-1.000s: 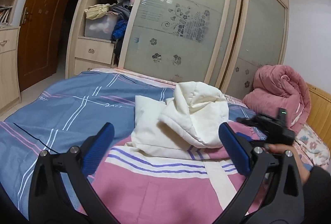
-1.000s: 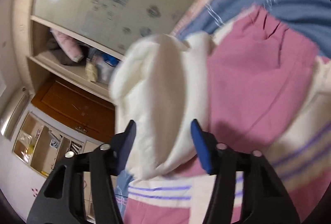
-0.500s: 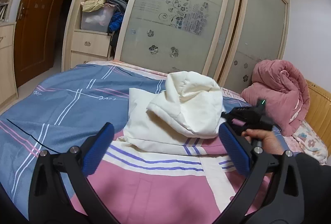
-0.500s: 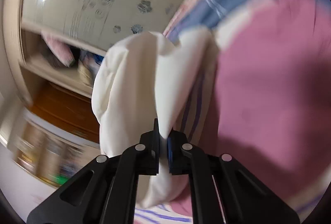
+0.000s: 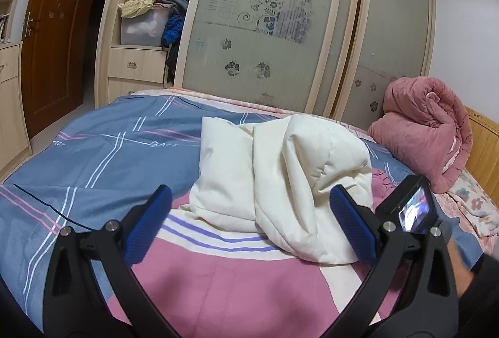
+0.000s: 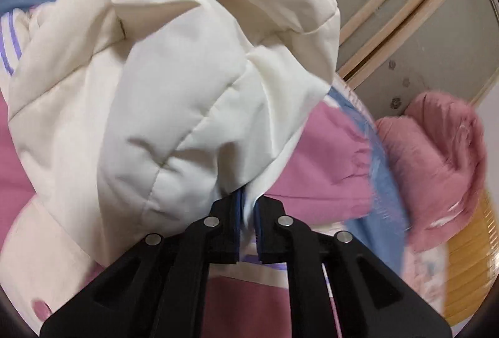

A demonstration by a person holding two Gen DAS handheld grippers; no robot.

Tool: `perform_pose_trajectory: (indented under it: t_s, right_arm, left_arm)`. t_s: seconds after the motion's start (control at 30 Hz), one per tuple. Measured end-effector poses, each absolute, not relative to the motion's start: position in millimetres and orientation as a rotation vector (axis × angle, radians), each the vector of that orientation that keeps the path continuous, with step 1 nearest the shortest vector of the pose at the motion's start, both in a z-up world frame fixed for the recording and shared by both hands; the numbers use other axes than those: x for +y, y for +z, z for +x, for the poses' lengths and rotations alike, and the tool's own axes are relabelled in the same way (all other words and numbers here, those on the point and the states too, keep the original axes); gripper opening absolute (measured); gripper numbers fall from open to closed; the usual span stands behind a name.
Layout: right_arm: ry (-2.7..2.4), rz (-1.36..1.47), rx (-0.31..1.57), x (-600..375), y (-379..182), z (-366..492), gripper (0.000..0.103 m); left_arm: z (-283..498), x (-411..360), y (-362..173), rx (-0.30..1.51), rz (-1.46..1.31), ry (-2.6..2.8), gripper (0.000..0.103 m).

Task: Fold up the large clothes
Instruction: 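Release the hood and lift both tools away from the jacket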

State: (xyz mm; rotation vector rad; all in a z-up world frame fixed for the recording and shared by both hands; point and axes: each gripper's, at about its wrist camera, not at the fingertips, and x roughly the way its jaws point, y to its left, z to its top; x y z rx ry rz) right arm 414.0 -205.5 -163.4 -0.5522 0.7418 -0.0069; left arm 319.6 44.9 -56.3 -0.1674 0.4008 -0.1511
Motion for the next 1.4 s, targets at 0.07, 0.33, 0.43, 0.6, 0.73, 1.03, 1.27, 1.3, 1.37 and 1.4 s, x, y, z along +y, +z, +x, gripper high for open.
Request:
perform_pose_trajectory:
  t_s: [0.07, 0.33, 0.43, 0.6, 0.73, 1.03, 1.27, 1.3, 1.37, 1.4]
  right_arm:
    - [-0.012, -0.406, 0.721, -223.2, -150.7, 411.8, 0.035]
    - [0.027, -0.116, 0.504, -221.7, -57.1, 402.7, 0.086]
    - [0.034, -0.143, 0.462, -195.9, -37.5, 440.5, 0.086]
    - [0.007, -0.054, 0.668, -172.0, -78.4, 525.9, 0.086]
    - [0.131, -0.247, 0.885, -132.5, -173.7, 530.9, 0.085]
    - [0.295, -0.028, 0.582, -184.0, -101.4, 410.6, 0.100]
    - [0.160, -0.172, 0.262, -235.0, -76.0, 211.5, 0.102]
    - [0.135, -0.150, 0.219, -245.0, -78.2, 189.1, 0.102]
    - [0.081, -0.108, 0.132, -264.3, -85.4, 144.5, 0.102]
    - [0.057, -0.097, 0.113, -272.9, -91.5, 129.3, 0.102]
  left_arm:
    - [319.4, 43.1, -57.3, 0.402, -0.156, -0.147, 0.101]
    - [316.6, 52.5, -55.6, 0.385, -0.184, -0.120, 0.101]
    - [319.3, 58.9, -57.2, 0.396, -0.231, -0.118, 0.101]
    - [319.6, 62.8, -54.3, 0.396, -0.241, -0.110, 0.101]
    - [320.3, 64.1, -51.2, 0.390, -0.235, -0.110, 0.101]
    - [313.3, 63.8, -48.6, 0.387, -0.207, -0.109, 0.101]
    - [290.5, 45.7, -46.6, 0.407, -0.158, -0.170, 0.101]
    - [285.1, 41.8, -46.3, 0.406, -0.138, -0.180, 0.101]
    - [269.1, 31.5, -43.0, 0.384, -0.090, -0.212, 0.101]
    - [254.9, 25.1, -40.8, 0.349, -0.052, -0.233, 0.101]
